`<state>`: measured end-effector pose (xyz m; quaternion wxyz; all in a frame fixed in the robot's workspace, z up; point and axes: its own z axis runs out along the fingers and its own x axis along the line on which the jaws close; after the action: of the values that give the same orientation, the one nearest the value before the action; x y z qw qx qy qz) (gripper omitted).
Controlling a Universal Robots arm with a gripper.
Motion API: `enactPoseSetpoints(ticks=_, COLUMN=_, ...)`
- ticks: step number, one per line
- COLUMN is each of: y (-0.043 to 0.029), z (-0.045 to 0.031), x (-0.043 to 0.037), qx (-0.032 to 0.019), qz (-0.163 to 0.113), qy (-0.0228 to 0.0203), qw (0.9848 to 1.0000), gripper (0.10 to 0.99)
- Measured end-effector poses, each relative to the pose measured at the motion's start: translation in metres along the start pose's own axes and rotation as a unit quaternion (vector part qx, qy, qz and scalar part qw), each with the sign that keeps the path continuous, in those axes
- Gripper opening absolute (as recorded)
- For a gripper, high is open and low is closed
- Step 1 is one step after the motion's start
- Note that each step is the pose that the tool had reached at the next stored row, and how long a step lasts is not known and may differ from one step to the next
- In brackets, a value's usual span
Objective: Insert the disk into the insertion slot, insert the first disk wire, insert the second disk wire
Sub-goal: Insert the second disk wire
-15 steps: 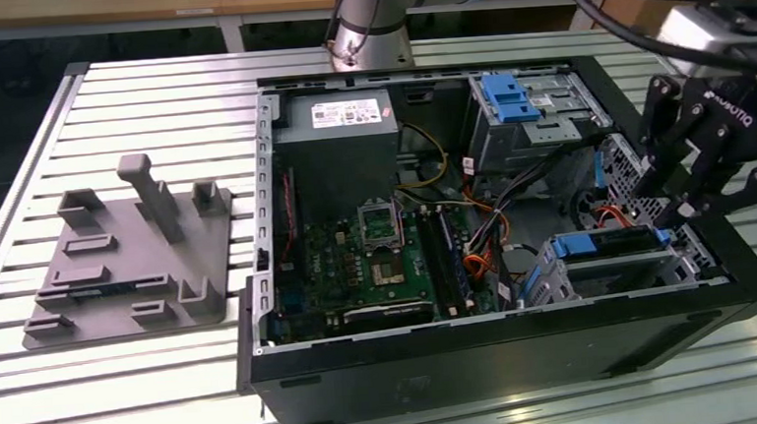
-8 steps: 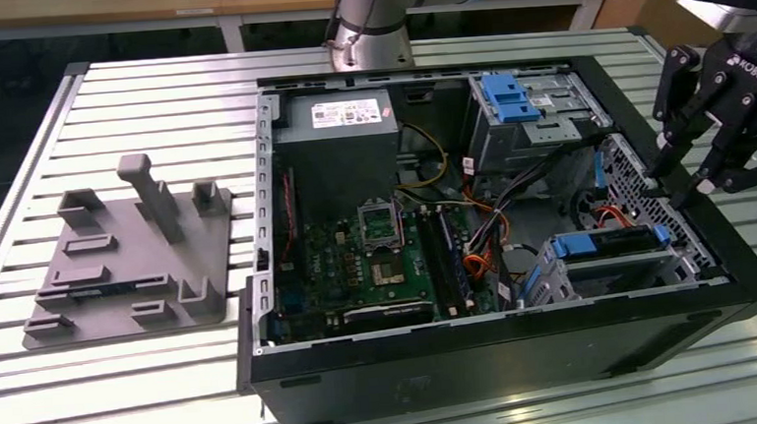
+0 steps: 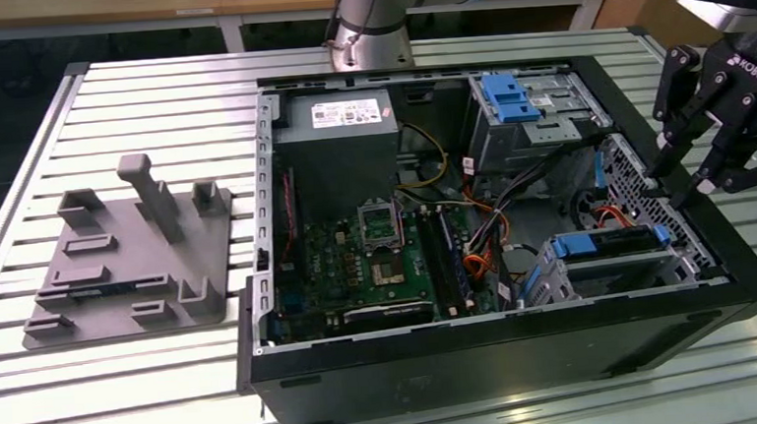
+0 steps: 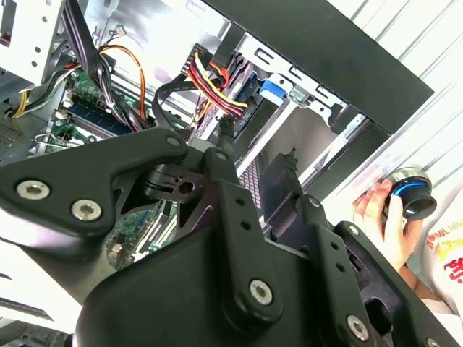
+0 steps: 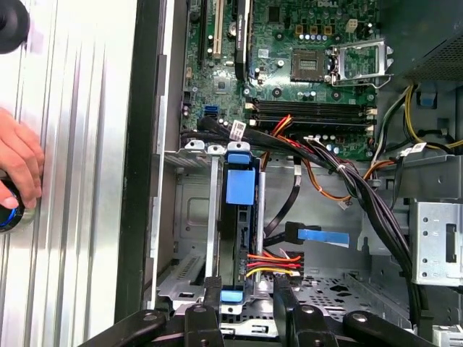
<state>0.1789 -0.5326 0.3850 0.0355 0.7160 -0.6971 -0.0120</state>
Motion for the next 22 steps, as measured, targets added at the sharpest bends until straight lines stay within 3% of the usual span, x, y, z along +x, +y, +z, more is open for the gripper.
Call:
enactPoseSetpoints(ticks=12, y=0.0000, z=-0.0001, x=-0.0005, qx=0.0000, qz=0.000, qy=0.0006, qw=1.0000, gripper=0.416)
enactPoseSetpoints(ticks=13, y=-0.0001, z=-0.0001, x=-0.0021, qx=-0.0001, qz=0.000, qy=0.0019, qw=1.0000, gripper=0.416)
enactPoseSetpoints(ticks=18, y=-0.0005, z=-0.0007, x=-0.0191, qx=-0.0004, qz=0.001, qy=0.0164, qw=0.9999, gripper=0.416)
enactPoseSetpoints(ticks=22, y=-0.0009, z=-0.0012, x=-0.0342, qx=-0.0006, qz=0.001, qy=0.0210, qw=0.9998, gripper=0.416)
